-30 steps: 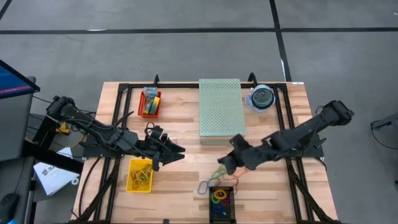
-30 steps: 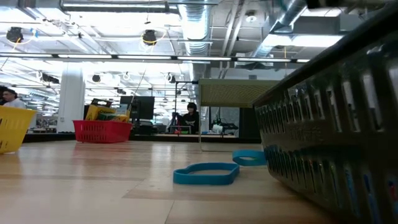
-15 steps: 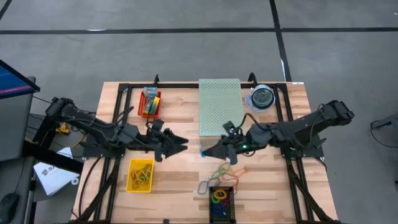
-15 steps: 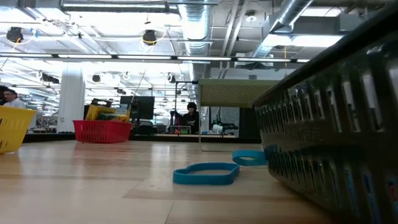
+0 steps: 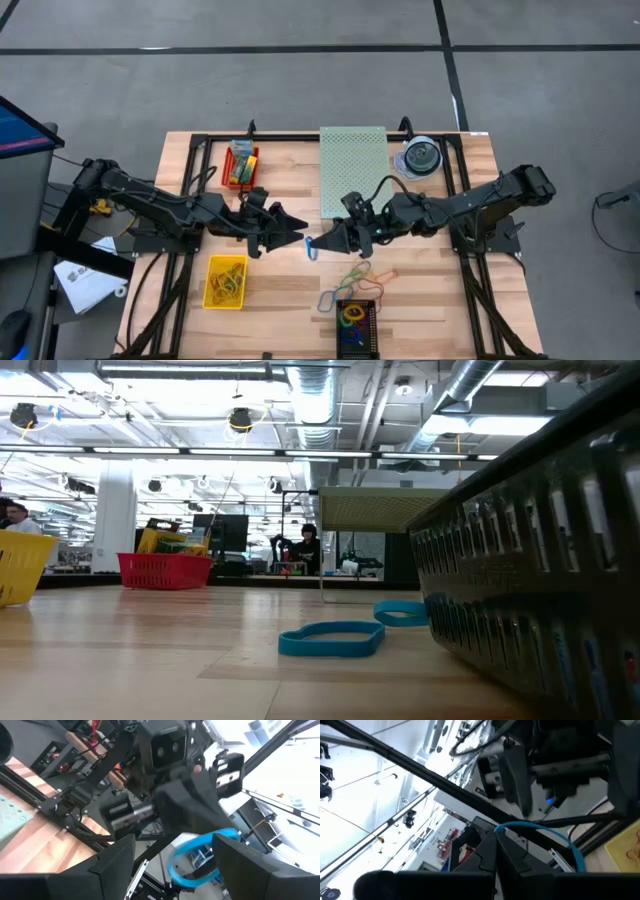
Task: Pick & Place Office Desk Supplies
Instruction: Put the blue rubber band into the yellow bin
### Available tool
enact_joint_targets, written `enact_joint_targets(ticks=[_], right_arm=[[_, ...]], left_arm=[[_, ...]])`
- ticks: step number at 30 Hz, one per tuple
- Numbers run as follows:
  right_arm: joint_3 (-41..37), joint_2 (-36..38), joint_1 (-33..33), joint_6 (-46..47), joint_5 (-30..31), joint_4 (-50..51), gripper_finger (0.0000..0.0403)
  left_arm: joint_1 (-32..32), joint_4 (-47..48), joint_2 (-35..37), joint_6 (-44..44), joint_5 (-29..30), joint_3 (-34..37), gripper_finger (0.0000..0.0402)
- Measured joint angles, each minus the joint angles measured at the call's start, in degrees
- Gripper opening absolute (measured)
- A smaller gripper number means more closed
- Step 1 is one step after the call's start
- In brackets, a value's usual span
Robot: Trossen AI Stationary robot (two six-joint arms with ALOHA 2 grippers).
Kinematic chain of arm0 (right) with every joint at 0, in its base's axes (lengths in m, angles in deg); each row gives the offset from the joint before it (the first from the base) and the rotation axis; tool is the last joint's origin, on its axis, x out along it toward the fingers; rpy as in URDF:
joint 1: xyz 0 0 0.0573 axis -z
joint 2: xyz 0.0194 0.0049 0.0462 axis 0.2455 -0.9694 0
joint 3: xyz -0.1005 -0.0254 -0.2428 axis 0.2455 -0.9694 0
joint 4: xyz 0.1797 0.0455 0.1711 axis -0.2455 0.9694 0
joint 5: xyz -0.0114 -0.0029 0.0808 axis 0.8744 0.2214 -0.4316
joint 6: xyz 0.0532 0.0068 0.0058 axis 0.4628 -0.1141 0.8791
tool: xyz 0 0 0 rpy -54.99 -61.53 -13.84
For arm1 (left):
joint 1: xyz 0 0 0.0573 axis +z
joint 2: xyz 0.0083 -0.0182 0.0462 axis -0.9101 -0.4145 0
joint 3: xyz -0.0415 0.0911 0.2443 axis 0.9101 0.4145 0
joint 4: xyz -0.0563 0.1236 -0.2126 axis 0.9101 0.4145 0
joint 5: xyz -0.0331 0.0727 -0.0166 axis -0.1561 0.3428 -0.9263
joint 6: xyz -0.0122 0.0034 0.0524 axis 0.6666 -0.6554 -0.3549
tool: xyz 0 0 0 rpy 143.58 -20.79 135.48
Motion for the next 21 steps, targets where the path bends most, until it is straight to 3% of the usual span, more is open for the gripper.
enact_joint_targets(ticks=[13, 21], right_arm=[[0.0, 0.28, 1.38, -0.81, -0.68, -0.71, 0.0], [0.01, 0.28, 1.4, -1.02, -0.65, -0.85, 0.0]], left_arm=[[-0.02, -7.05, -3.62, 0.09, -4.54, 0.0, 0.0254], [-0.02, -6.97, -3.4, -0.28, -4.54, 0.0, 0.0167]])
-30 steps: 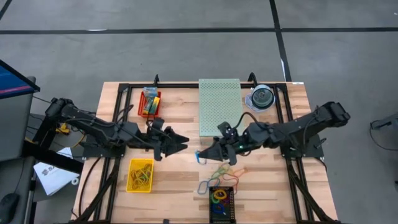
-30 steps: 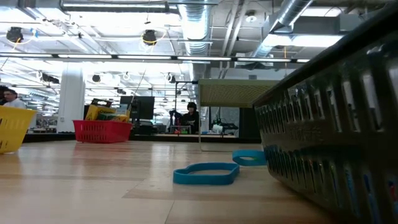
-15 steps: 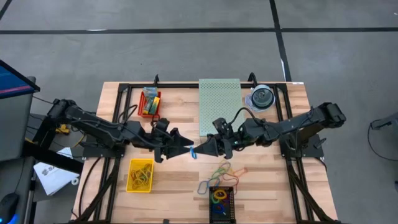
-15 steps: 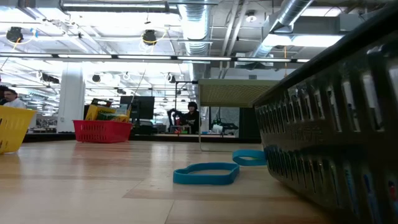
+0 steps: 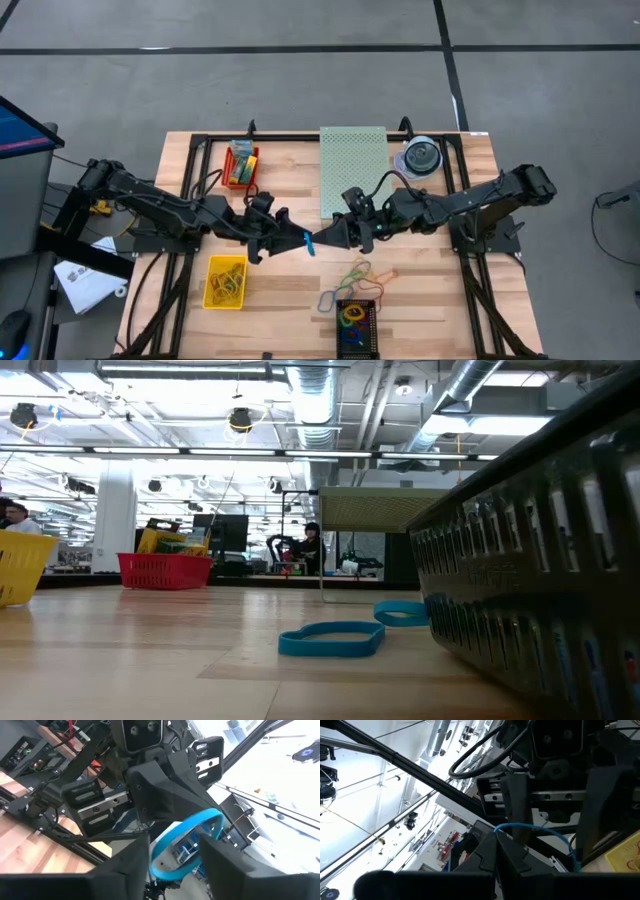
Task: Pick & Place Office Desk Supplies
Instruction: Put the blue rubber band into the yellow bin
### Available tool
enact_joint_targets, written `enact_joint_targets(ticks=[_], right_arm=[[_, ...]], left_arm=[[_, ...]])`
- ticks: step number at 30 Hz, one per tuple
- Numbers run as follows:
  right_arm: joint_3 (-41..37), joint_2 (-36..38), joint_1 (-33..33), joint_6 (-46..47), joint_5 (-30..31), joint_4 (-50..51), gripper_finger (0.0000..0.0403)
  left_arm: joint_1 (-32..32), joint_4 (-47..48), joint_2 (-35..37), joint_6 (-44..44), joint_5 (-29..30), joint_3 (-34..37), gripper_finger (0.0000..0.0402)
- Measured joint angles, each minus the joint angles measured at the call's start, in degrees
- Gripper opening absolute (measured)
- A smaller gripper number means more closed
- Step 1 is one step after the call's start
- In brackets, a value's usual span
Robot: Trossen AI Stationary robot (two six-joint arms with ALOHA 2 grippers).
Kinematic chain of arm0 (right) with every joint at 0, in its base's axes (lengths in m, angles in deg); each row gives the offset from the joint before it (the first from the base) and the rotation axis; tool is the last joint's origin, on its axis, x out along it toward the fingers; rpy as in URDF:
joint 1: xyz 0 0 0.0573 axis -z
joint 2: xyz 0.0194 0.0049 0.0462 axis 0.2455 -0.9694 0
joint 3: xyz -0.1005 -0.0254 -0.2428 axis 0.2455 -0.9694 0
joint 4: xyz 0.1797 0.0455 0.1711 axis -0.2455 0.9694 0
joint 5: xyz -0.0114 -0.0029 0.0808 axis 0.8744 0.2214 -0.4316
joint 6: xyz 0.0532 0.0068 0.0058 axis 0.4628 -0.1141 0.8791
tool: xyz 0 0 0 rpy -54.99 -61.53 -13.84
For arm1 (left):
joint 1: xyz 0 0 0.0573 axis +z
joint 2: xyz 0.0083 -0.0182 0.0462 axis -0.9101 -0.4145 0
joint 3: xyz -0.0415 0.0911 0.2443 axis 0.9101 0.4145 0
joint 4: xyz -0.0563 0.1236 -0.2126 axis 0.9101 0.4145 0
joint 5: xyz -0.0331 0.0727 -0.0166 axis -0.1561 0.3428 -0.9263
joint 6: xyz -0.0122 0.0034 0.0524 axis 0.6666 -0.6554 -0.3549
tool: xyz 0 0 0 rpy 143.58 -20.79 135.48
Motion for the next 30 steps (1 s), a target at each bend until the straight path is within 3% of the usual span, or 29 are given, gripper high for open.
enact_joint_targets(ticks=[9, 15, 23, 27, 30], right_arm=[[-0.01, 0.0, -0.21, -0.73, 0.18, -0.25, 0.0], [-0.01, 0.02, -0.77, -2.3, 2.56, -0.65, 0.0018], [-0.01, 0.04, -0.73, -2.45, 4.13, 0.31, 0.0146], [0.0, 0.04, -0.12, -2.52, 4.12, 0.47, 0.0201], [0.01, 0.04, 0.22, -2.39, 4.12, 0.49, 0.0221]], left_arm=[[-1.11, 1.06, 0.0, -1.18, 0.01, 0.0, 0.001], [-1.72, 0.94, 0.0, -1.42, 0.13, 0.0, 0.0002], [-2.23, 1.75, 1.93, -1.31, 0.12, 0.02, 0.0001], [-3.93, 10.36, 4.92, 0.03, 0.08, 0.02, 0.0001], [-5.82, 20.59, 7.77, 3.9, 0.04, 0.02, 0.0001]])
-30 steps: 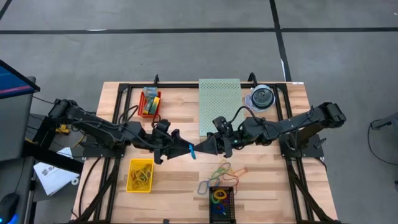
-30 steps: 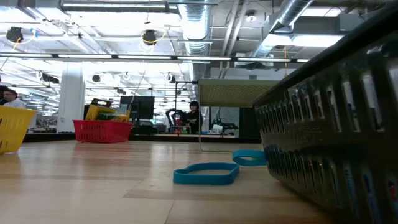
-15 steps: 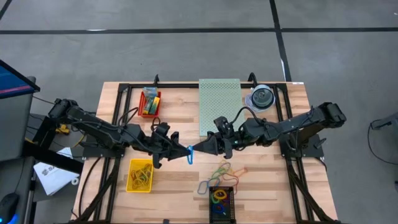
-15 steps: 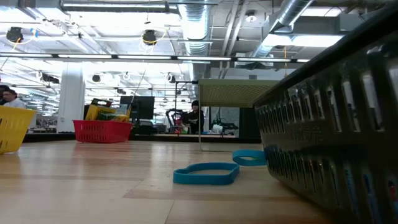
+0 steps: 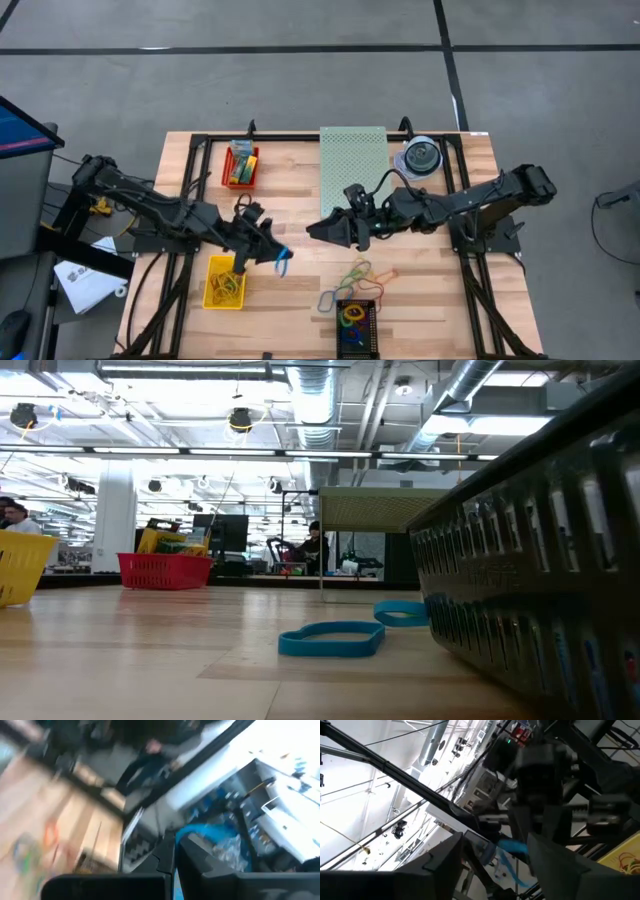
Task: Pick & Place Office Desk Supplies
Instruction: Put the blue rubber band into the yellow bin
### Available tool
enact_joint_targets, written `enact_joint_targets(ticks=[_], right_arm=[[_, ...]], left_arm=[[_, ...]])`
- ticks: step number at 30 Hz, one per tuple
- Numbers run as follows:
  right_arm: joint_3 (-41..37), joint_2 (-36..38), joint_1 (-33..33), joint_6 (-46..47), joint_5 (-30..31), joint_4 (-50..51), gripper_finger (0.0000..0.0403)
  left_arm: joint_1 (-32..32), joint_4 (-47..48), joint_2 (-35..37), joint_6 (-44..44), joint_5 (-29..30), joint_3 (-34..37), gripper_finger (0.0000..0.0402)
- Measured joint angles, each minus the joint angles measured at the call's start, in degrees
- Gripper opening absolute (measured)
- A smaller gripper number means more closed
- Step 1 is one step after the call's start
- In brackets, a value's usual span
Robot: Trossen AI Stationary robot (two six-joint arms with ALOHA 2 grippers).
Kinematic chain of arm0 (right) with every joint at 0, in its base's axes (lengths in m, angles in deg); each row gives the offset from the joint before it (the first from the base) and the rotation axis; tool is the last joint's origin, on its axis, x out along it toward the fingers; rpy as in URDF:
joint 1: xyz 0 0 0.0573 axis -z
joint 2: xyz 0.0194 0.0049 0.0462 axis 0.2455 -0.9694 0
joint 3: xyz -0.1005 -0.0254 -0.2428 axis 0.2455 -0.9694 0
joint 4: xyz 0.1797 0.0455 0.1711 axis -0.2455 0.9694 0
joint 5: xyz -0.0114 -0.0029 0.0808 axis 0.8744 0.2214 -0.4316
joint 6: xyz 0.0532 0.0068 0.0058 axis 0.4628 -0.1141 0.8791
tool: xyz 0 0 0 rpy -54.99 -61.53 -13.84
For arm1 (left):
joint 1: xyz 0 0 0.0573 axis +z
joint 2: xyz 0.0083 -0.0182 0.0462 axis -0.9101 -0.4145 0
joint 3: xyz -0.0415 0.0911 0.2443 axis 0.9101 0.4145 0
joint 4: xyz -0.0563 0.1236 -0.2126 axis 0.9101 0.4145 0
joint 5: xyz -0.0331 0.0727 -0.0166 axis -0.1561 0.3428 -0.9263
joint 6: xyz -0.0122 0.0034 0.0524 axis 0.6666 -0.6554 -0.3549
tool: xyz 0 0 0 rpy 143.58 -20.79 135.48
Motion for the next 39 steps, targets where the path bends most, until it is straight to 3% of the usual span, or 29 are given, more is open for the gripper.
enact_joint_targets(ticks=[9, 18, 29, 35, 39], right_arm=[[-0.02, 0.0, 0.48, 0.95, -0.04, 1.53, 0.0217], [-0.02, 0.0, 0.54, 1.13, -0.03, 1.46, 0.0207], [0.0, 0.0, 0.5, 2.01, -0.01, 1.46, 0.0198], [0.0, 0.0, -0.2, 1.54, -0.03, 1.46, 0.0196], [-0.01, 0.0, -0.78, 1.05, -0.02, 1.46, 0.0196]], left_arm=[[-10.56, 28.71, 3.97, 20.04, -0.12, -0.02, 0.0], [-19.55, 46.3, 1.81, 36.9, -1.46, -0.02, 0.0], [-20.91, 67.52, -2.72, 49.66, -1.42, 0.0, 0.0], [-20.89, 73.3, -6.47, 53.66, -1.38, 0.0, 0.001], [-20.73, 73.46, -8.31, 55.39, -1.37, 0.0, 0.0042]])
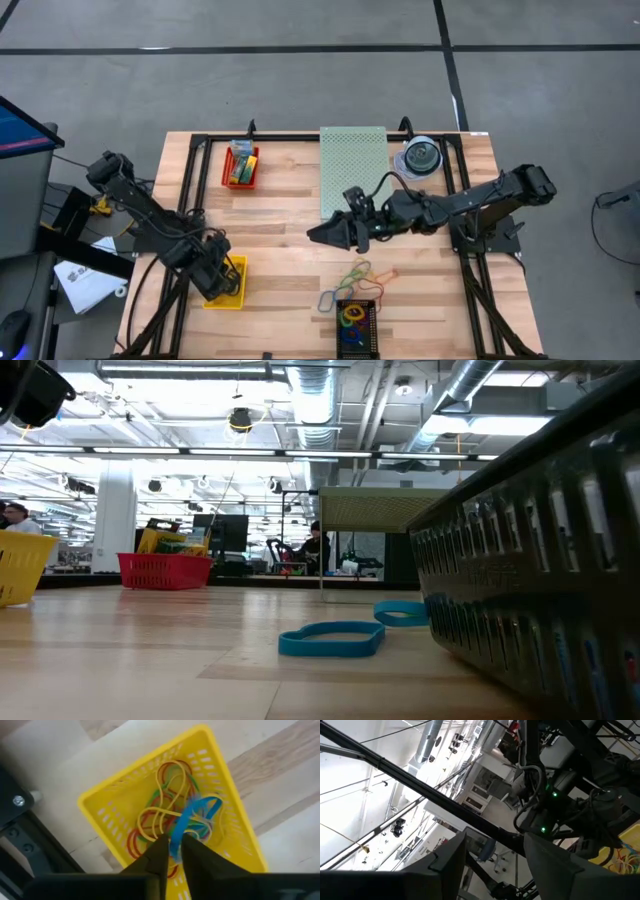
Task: Pick & Place Office Desk Supplies
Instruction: Put the blue rubber band into the yellow bin, then put the orange rubber band into the yellow bin
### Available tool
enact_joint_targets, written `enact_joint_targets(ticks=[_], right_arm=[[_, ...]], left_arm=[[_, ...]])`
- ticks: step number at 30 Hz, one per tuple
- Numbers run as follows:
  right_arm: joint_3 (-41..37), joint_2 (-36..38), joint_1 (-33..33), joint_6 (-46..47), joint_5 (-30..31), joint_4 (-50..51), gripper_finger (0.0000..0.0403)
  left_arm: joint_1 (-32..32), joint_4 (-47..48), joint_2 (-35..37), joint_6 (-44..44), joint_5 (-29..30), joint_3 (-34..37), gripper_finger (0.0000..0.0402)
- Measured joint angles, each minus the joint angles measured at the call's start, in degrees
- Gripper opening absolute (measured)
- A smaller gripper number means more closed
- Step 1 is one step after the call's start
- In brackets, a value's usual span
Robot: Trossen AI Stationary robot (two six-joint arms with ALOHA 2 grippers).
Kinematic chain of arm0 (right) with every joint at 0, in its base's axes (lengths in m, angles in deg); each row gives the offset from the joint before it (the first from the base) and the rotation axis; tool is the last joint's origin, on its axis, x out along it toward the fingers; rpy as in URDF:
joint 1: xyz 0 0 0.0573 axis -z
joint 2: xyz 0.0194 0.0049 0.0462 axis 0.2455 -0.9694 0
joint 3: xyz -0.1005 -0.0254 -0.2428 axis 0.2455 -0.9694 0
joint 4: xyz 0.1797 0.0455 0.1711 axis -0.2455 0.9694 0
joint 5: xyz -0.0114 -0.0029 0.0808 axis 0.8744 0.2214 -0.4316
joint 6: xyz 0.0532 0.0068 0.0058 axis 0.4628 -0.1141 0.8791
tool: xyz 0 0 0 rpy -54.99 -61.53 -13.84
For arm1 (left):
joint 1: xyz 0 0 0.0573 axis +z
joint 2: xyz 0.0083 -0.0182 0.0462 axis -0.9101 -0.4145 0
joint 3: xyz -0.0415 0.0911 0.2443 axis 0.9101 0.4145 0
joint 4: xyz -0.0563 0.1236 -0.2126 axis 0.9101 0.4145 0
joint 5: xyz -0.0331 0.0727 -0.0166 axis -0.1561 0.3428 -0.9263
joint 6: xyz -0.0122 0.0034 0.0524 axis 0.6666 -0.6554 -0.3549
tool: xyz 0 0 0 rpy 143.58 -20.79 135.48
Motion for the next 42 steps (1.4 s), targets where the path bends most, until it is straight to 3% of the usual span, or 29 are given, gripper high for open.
enact_joint_targets(ticks=[11, 15, 20, 26, 36, 42], right_arm=[[-0.01, 0.0, -0.71, -1.02, -0.02, 0.13, 0.0196], [0.02, 0.07, -0.78, -0.79, -0.02, 6.74, 0.0196], [0.03, 0.07, -0.85, 2.1, -0.04, 27.75, 0.0196], [-0.01, 0.03, -2.28, 7.98, -1.1, 56.91, 0.0196], [-0.01, -0.86, -9.39, 22.38, -2.73, 80.39, 0.0178], [-0.35, -4.74, -16.01, 25.0, -3.04, 86.31, 0.0165]], left_arm=[[-0.09, -0.85, 0.85, -0.76, 3.02, 0.0, 0.0187], [-0.09, -9.9, 2.81, -9.69, 8.54, 0.02, 0.0218], [1.33, -29.35, 5.63, -27.9, 10.77, 0.02, 0.0223], [6.3, -45.18, 7.91, -38.73, 10.94, 0.02, 0.0204], [16.11, -69.18, 9.17, -50.97, 10.54, 0.02, 0.0191], [20.41, -76.72, 9.17, -55.46, 7.5, 0.02, 0.0202]])
